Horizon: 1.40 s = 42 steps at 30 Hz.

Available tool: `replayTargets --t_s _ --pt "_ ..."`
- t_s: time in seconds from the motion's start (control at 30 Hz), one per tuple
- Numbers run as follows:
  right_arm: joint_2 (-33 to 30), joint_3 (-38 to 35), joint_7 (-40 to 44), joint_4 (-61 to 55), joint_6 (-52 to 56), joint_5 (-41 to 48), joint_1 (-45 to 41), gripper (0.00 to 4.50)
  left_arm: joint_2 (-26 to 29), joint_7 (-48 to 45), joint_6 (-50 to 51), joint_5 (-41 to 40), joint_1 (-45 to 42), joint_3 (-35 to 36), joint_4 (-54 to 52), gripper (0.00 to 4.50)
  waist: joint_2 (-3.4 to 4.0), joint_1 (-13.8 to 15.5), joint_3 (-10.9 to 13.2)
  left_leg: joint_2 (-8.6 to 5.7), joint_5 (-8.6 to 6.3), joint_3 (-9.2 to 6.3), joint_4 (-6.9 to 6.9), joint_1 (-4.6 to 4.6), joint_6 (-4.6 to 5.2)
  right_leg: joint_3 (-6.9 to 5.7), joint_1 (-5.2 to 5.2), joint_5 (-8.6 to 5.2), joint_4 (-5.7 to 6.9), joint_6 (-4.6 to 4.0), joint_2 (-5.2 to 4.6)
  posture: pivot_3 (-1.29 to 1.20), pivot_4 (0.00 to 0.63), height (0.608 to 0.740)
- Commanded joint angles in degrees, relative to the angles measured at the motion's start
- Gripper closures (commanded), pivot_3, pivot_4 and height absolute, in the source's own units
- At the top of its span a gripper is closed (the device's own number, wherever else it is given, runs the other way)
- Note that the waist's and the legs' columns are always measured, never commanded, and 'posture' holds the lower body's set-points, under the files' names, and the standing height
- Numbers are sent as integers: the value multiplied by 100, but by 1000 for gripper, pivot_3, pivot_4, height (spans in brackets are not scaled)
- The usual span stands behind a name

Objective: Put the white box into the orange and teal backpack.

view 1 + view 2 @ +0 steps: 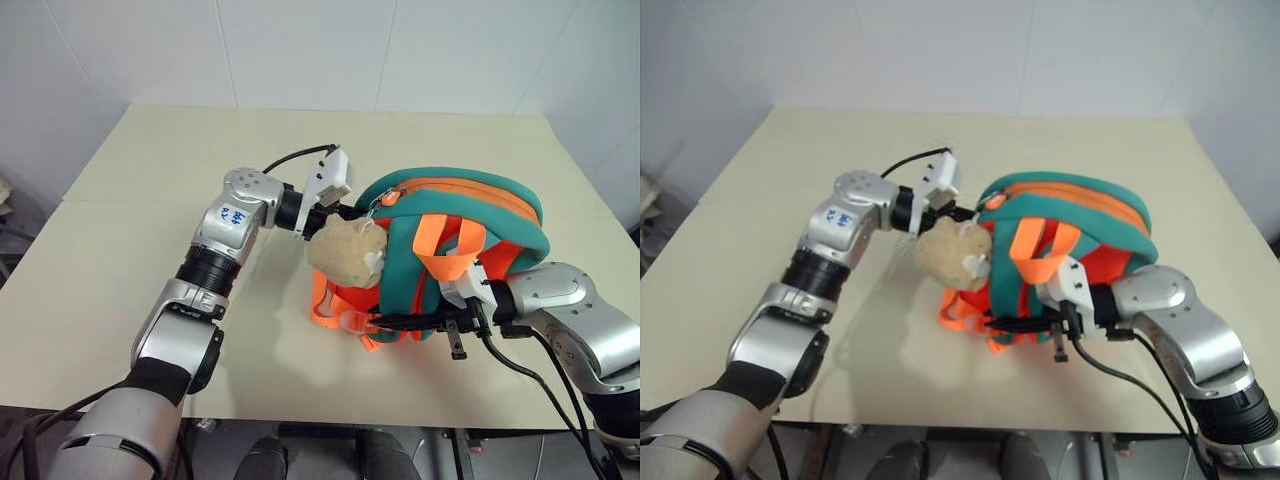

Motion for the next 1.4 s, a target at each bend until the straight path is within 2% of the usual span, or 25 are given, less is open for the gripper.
replayTargets --t_s 0.03,0.23,0.33,0.8,0.93,1.1,1.27,1.4 --pt "52 21 -33 23 -98 -44 -95 3839 10 98 205 189 -76 -128 -6 2474 0 -13 0 0 0 0 -1 0 0 0 0 0 -1 0 0 0 150 740" --pt "88 61 -20 121 -140 -88 -170 3839 110 153 355 165 -207 11 -137 752 1 -11 1 1 0 0 -2 1 1 0 0 0 -2 0 0 0 150 740" --pt "112 62 0 186 -165 -124 -217 3839 373 88 375 136 -303 136 -269 13 3 -25 2 1 0 0 -1 1 1 0 0 1 0 1 0 0 150 740" --pt "157 124 26 384 -296 -192 -301 3839 2170 -579 696 -155 9 572 -1467 13 28 -47 22 2 -1 0 -10 0 1 1 -1 1 -12 1 0 0 150 740" --pt "178 154 51 476 -346 -221 -367 3839 2364 -482 1000 -342 216 731 -1934 13 29 -36 23 2 -1 0 -8 0 1 0 -1 1 -9 1 1 0 150 740" --pt "198 187 108 566 -420 -246 -412 3839 2518 -383 1750 -895 620 963 -3095 13 31 -54 25 4 -2 0 -10 0 2 2 -1 1 -8 1 1 0 150 740" --pt "235 209 130 657 -488 -289 -459 3839 2551 -69 2929 -2020 887 1599 -4184 13 34 -88 32 5 -2 -1 -8 0 3 2 -1 1 -6 1 0 0 150 740" --pt "251 209 140 684 -528 -311 -452 3839 2535 371 3314 -2426 1217 1815 -4753 13 34 -143 32 5 -3 -1 -7 2 4 2 2 1 -7 1 0 0 150 740"
